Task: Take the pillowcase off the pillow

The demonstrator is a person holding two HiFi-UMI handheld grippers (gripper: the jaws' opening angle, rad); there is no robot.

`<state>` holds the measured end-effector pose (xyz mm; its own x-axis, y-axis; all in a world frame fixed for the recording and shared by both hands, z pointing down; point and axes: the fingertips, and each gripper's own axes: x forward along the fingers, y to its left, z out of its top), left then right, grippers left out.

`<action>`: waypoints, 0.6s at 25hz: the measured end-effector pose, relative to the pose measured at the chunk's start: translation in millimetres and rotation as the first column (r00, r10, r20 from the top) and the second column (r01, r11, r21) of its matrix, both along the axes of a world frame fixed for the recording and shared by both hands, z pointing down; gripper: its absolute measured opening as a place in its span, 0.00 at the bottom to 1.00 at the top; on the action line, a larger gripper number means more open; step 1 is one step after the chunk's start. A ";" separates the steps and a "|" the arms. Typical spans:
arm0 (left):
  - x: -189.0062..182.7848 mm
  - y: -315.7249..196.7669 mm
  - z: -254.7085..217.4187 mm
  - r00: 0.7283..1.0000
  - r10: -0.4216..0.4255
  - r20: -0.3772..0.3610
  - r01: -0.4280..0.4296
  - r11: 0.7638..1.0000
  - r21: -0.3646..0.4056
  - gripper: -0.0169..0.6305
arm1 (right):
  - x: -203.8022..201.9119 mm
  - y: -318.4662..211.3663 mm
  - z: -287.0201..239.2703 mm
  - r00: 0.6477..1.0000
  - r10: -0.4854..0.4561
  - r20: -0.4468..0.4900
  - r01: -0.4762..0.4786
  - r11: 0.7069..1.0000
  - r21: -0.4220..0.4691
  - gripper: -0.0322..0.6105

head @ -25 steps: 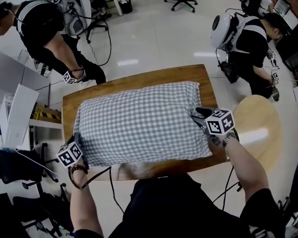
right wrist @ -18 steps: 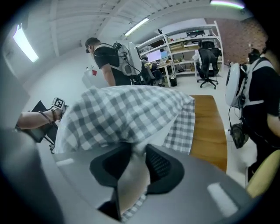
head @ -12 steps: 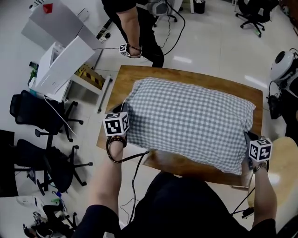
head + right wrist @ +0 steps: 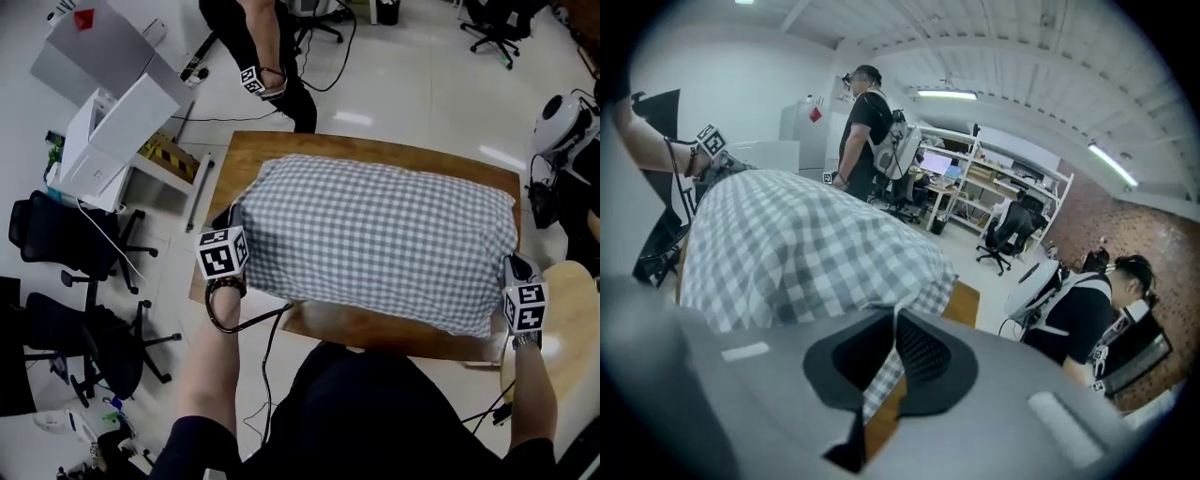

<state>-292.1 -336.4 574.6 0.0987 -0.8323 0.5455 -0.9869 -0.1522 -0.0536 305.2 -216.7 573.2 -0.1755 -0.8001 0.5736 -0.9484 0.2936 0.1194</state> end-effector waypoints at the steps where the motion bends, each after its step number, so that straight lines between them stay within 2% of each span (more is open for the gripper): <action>1: -23.4 -4.6 3.2 1.000 -0.013 -0.020 0.013 1.000 0.007 0.03 | -16.4 -5.4 -0.5 1.000 0.002 -0.009 -0.002 1.000 0.009 0.07; 4: -93.4 -15.7 38.4 0.992 -0.081 -0.094 0.083 0.996 0.023 0.03 | -56.2 -14.7 27.3 1.000 0.003 -0.031 -0.003 1.000 0.014 0.07; 6: -107.4 -16.0 48.8 0.985 -0.110 -0.135 0.114 0.993 0.023 0.03 | -65.4 -8.5 22.8 0.999 0.016 -0.052 -0.015 1.000 0.010 0.06; 10: -102.1 -12.1 36.7 0.978 -0.125 -0.165 0.131 0.991 0.026 0.03 | -95.3 -21.8 -64.7 0.994 0.031 -0.100 -0.030 0.999 0.010 0.06; 15: -83.2 -5.8 6.4 0.976 -0.125 -0.175 0.134 0.990 0.036 0.03 | -80.4 -3.0 -94.9 0.992 0.068 -0.107 -0.068 0.998 0.005 0.06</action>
